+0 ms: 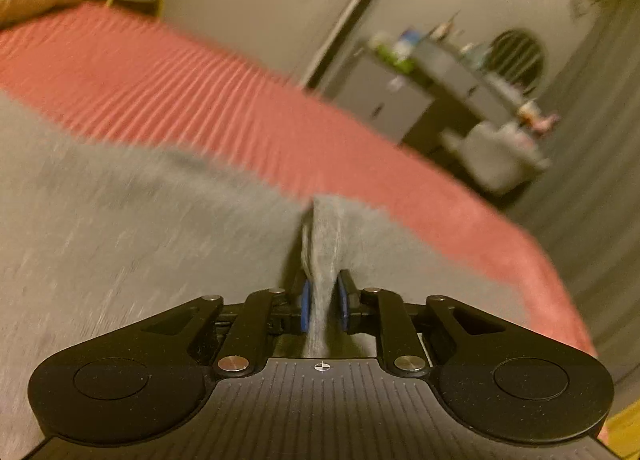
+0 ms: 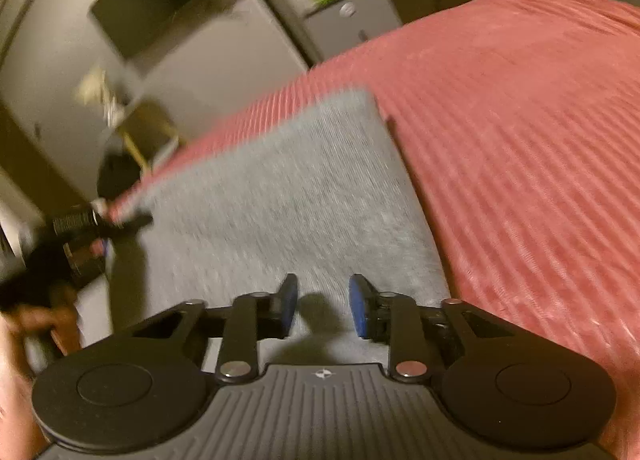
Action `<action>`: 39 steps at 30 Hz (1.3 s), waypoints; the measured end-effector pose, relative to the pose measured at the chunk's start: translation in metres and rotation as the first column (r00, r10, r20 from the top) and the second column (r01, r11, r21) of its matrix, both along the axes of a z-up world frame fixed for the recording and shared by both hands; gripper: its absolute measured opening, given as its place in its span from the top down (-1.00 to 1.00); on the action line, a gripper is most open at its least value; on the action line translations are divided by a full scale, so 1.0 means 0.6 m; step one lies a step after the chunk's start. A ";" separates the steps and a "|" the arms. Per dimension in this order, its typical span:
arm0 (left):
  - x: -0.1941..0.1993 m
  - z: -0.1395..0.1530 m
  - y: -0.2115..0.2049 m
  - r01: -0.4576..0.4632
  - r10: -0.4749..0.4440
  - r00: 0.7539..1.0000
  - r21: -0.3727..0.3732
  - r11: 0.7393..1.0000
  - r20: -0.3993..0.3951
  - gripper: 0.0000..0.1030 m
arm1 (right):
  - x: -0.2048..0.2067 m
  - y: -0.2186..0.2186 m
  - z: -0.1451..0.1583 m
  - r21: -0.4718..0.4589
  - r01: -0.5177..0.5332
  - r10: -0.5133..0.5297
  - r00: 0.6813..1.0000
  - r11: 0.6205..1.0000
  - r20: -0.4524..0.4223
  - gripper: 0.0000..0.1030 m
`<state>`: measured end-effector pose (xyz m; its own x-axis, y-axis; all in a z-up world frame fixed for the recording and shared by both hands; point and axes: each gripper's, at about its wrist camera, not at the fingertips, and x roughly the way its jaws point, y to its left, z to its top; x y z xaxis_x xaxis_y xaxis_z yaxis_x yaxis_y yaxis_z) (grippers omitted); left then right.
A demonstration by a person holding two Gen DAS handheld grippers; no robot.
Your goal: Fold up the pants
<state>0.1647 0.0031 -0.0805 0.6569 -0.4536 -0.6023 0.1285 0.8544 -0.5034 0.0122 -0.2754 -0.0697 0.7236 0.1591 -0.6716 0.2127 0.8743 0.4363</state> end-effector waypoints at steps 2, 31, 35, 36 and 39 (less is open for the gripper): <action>-0.003 -0.004 0.007 -0.006 0.004 0.998 -0.028 1.000 -0.068 0.28 | -0.003 -0.004 0.010 0.018 0.008 -0.008 1.000 1.000 0.004 0.49; -0.068 -0.053 0.025 0.141 -0.237 0.940 -0.353 0.925 -0.245 0.73 | -0.106 -0.058 -0.015 0.558 0.127 -0.127 0.991 0.820 -0.038 -0.70; -0.078 -0.033 0.032 0.120 -0.195 0.965 -0.365 0.923 -0.175 0.74 | -0.104 -0.060 -0.013 0.554 0.161 -0.190 0.982 0.817 -0.005 -0.61; -0.080 -0.030 0.030 0.119 -0.192 0.967 -0.370 0.921 -0.168 0.74 | -0.101 -0.059 -0.016 0.553 0.175 -0.203 0.979 0.815 -0.011 -0.52; -0.085 -0.027 0.032 0.108 -0.178 0.971 -0.374 0.921 -0.159 0.74 | -0.091 -0.053 -0.035 0.559 0.229 -0.245 0.968 0.797 -0.046 -0.35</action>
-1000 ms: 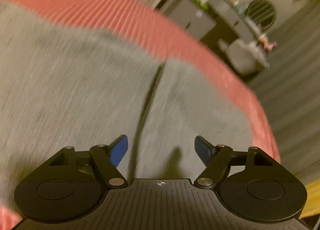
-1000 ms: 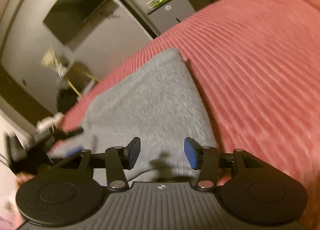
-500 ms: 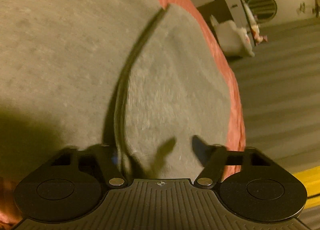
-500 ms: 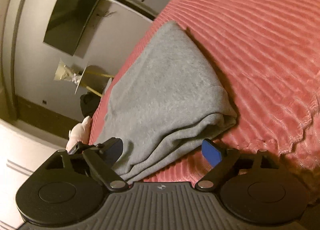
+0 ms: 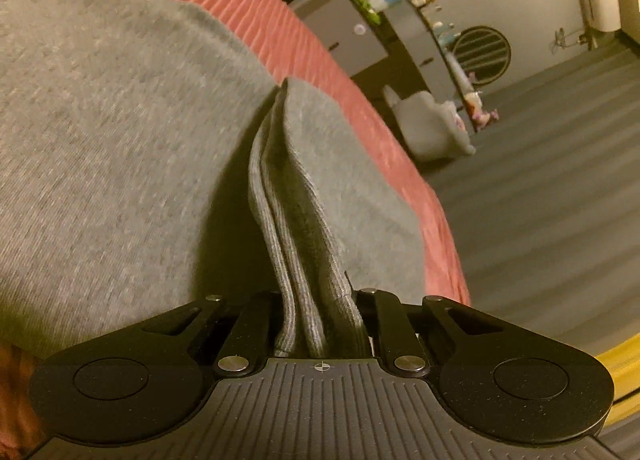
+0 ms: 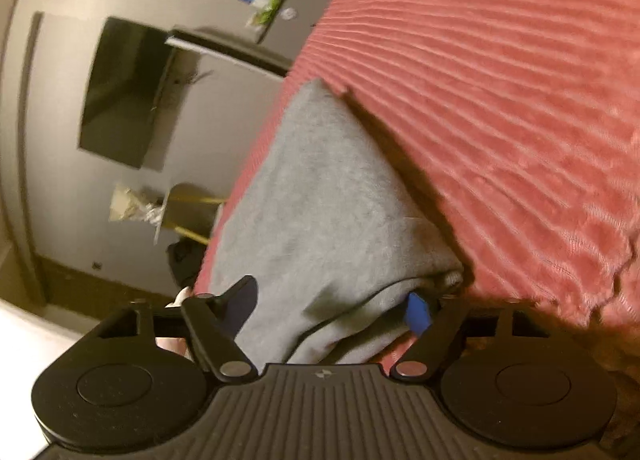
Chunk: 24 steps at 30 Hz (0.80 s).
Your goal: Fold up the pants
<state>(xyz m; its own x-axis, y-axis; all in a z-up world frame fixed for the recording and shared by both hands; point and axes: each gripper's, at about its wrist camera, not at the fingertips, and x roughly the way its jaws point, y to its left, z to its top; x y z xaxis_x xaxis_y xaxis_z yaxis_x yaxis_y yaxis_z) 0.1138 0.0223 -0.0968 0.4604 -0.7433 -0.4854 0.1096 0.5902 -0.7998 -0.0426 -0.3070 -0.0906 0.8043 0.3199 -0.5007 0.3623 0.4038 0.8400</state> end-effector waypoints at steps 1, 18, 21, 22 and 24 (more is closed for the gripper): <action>-0.004 0.000 0.008 -0.008 0.008 1.000 0.003 1.000 0.001 0.74 | 0.003 0.003 -0.006 0.006 0.016 -0.016 1.000 1.000 -0.002 -0.29; -0.005 -0.006 0.011 -0.031 0.037 0.998 0.135 0.990 -0.045 0.71 | 0.006 0.001 -0.021 -0.045 0.190 -0.190 0.982 0.981 0.020 -0.03; -0.014 0.004 0.010 -0.055 0.061 0.998 0.198 0.979 -0.025 0.42 | 0.002 -0.010 -0.048 0.016 0.283 -0.281 0.957 0.959 -0.066 0.76; -0.019 0.013 0.016 -0.111 0.112 0.994 0.230 0.967 0.008 0.25 | 0.008 -0.006 -0.044 -0.008 0.271 -0.271 0.961 0.962 -0.061 0.76; -0.024 0.031 0.033 -0.250 0.229 0.968 0.270 0.930 0.107 -0.55 | 0.011 -0.001 -0.043 -0.023 0.261 -0.262 0.964 0.965 -0.044 0.68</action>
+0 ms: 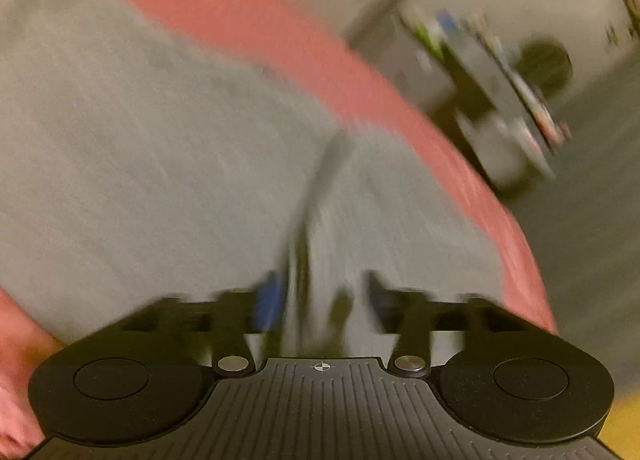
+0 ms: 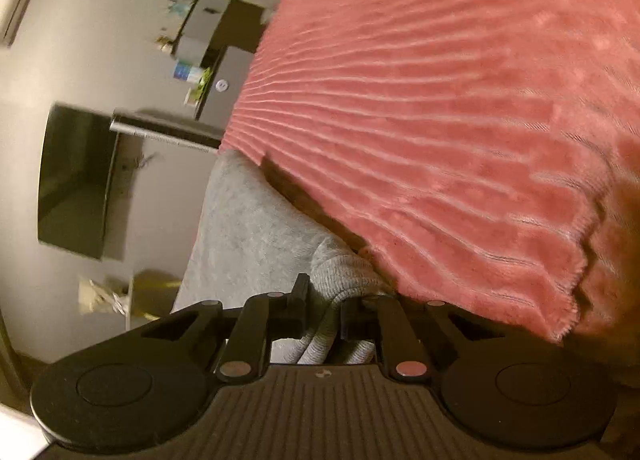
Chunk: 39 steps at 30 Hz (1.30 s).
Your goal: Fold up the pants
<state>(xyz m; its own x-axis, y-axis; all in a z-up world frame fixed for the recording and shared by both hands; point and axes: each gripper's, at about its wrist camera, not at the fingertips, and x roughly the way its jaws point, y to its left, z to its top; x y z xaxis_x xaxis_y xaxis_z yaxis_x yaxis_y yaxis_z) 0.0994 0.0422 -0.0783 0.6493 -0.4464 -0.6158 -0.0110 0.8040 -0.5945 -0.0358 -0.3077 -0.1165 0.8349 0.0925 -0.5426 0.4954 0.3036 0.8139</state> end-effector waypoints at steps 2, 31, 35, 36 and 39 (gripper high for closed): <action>0.014 0.010 0.010 -0.040 0.039 0.998 0.015 0.999 0.049 -0.65 | -0.002 -0.001 -0.004 0.012 0.002 -0.002 1.000 1.000 0.009 0.68; 0.090 -0.012 -0.045 0.032 -0.036 0.992 0.035 0.999 0.120 -0.10 | 0.021 -0.003 -0.015 -0.031 -0.109 0.110 0.992 0.994 0.060 0.65; 0.052 -0.009 -0.049 0.131 -0.135 0.990 0.070 0.989 0.052 -0.61 | 0.013 -0.004 -0.010 0.004 -0.136 0.134 0.982 0.991 0.131 0.09; 0.048 -0.015 -0.057 0.155 -0.157 0.987 0.104 0.982 0.015 -0.60 | 0.014 -0.003 -0.007 0.007 -0.150 0.147 0.977 0.989 0.156 -0.11; 0.023 -0.017 -0.055 0.190 -0.191 0.982 0.111 0.975 -0.002 -0.50 | 0.020 0.006 -0.003 -0.045 -0.173 0.177 0.976 0.984 0.123 -0.10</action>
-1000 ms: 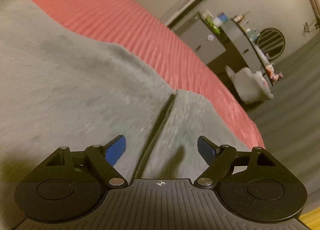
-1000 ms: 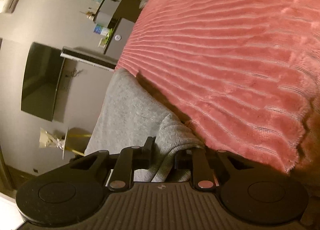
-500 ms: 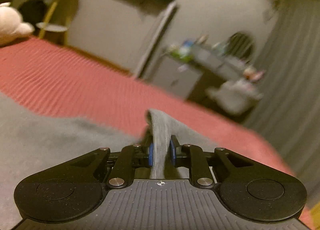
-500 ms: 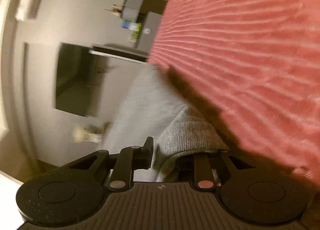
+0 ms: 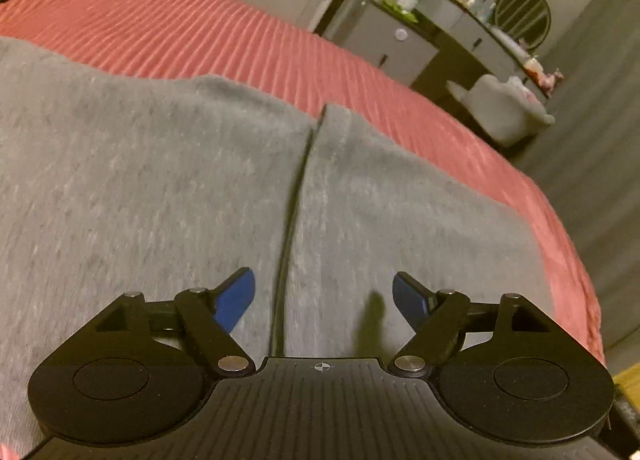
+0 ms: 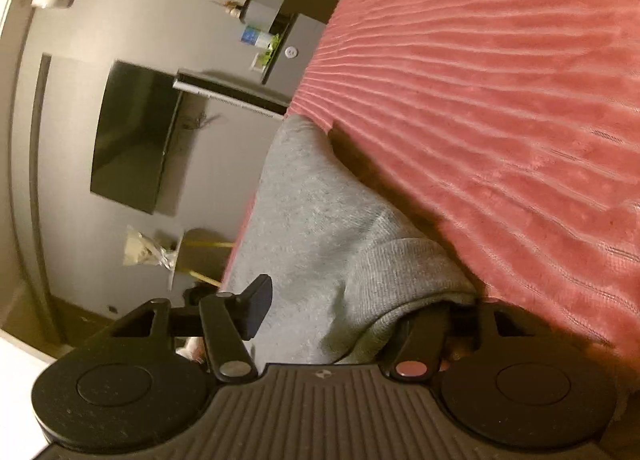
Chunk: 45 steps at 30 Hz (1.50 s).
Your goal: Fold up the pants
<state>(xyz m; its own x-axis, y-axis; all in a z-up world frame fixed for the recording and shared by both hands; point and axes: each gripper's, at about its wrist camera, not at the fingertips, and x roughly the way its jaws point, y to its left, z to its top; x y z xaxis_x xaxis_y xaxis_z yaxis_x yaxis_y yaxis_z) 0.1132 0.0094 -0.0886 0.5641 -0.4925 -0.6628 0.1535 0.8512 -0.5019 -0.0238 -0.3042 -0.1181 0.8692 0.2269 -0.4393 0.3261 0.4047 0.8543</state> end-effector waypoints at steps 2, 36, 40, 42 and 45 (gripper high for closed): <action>-0.001 -0.001 -0.002 0.008 -0.010 1.000 -0.067 0.998 -0.019 0.20 | 0.003 0.007 0.006 -0.046 -0.008 0.007 1.000 0.999 -0.016 0.04; -0.053 0.031 0.170 -0.468 0.475 0.880 -0.165 0.868 0.000 -0.31 | -0.066 0.013 0.098 -0.182 -0.152 0.131 0.984 0.971 -0.121 -0.68; -0.106 0.035 0.291 -0.597 0.625 0.781 -0.282 0.751 0.012 -0.42 | -0.060 0.007 0.085 -0.129 -0.152 0.136 0.983 0.980 -0.124 -0.69; -0.127 0.029 0.348 -0.651 0.683 0.730 -0.288 0.702 0.015 -0.43 | -0.056 0.006 0.081 -0.106 -0.148 0.136 0.984 0.983 -0.113 -0.72; -0.149 0.004 0.418 -0.684 0.721 0.693 -0.336 0.648 -0.019 -0.44 | -0.049 0.006 0.075 -0.092 -0.156 0.144 0.982 0.983 -0.119 -0.73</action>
<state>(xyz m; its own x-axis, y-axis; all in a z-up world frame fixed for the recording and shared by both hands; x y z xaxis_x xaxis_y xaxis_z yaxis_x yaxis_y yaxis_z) 0.0236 0.2601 -0.0862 0.8797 -0.0751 -0.4696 -0.3604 0.5390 -0.7613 -0.0535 -0.3004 -0.0731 0.7727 0.3007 -0.5590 0.3463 0.5384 0.7683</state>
